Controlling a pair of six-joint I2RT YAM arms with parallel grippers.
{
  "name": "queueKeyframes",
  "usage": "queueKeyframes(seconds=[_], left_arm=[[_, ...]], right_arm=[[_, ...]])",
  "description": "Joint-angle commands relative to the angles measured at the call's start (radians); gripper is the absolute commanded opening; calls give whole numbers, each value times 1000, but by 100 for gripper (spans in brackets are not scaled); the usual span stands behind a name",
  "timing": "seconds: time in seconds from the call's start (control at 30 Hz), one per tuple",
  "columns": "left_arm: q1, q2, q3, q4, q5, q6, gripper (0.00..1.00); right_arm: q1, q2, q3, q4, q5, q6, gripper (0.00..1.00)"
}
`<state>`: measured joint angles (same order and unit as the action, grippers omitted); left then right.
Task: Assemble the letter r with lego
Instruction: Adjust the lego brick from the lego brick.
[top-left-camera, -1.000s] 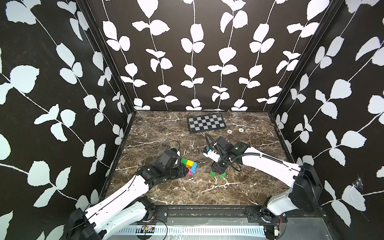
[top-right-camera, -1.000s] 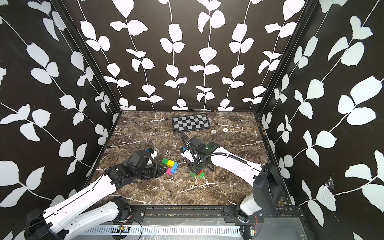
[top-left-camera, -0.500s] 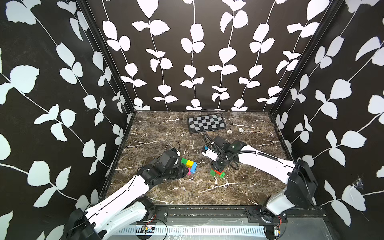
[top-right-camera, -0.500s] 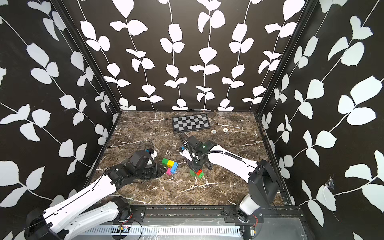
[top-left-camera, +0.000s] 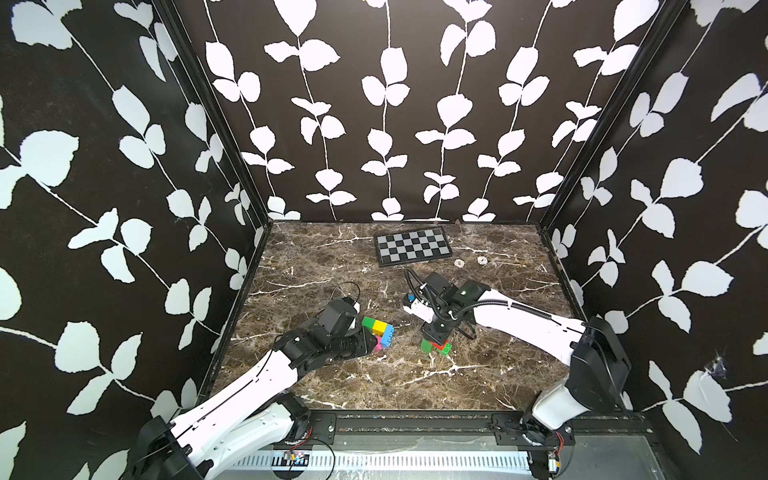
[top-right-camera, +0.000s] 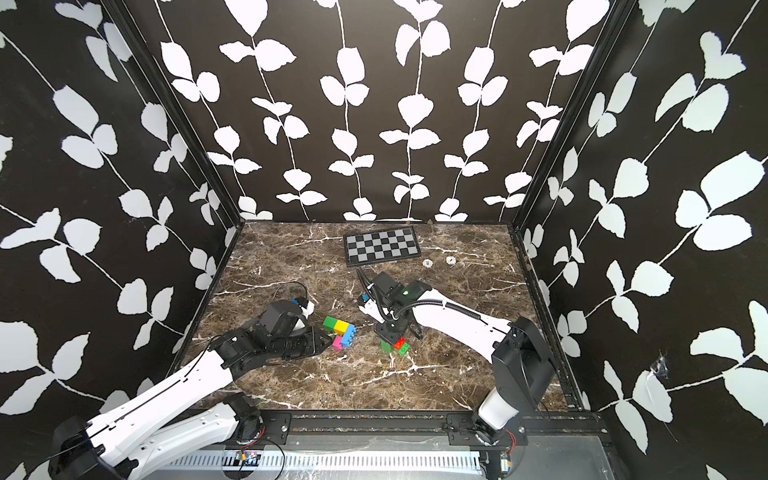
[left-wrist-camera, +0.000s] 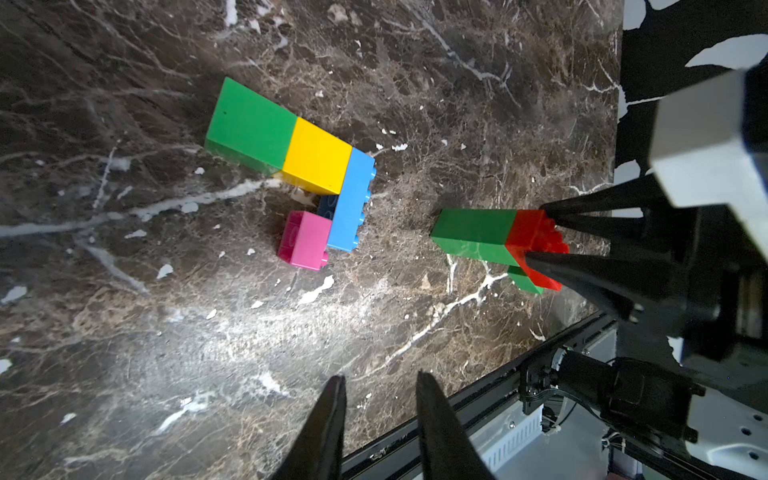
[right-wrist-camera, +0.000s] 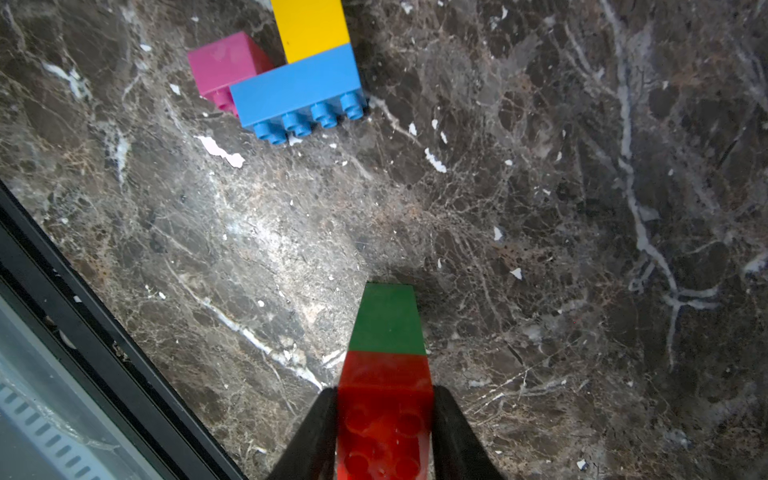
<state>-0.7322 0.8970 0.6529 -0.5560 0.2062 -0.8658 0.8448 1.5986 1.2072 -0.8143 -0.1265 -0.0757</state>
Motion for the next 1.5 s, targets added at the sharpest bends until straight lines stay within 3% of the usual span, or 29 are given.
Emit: queueKeyframes(seconds=[0.0, 0.17, 0.33, 1.1, 1.47], left_arm=[[5, 2, -16, -2, 9, 19, 32], [5, -2, -24, -1, 11, 15, 32], [5, -14, -31, -1, 7, 12, 32], [5, -36, -101, 42, 22, -21, 32], [5, -31, -71, 13, 15, 0, 32]], right_arm=[[10, 29, 16, -35, 15, -5, 37], [15, 36, 15, -35, 13, 0, 25], [18, 53, 17, -50, 22, 10, 0], [62, 112, -85, -39, 138, 72, 0], [61, 68, 35, -116, 89, 78, 0]])
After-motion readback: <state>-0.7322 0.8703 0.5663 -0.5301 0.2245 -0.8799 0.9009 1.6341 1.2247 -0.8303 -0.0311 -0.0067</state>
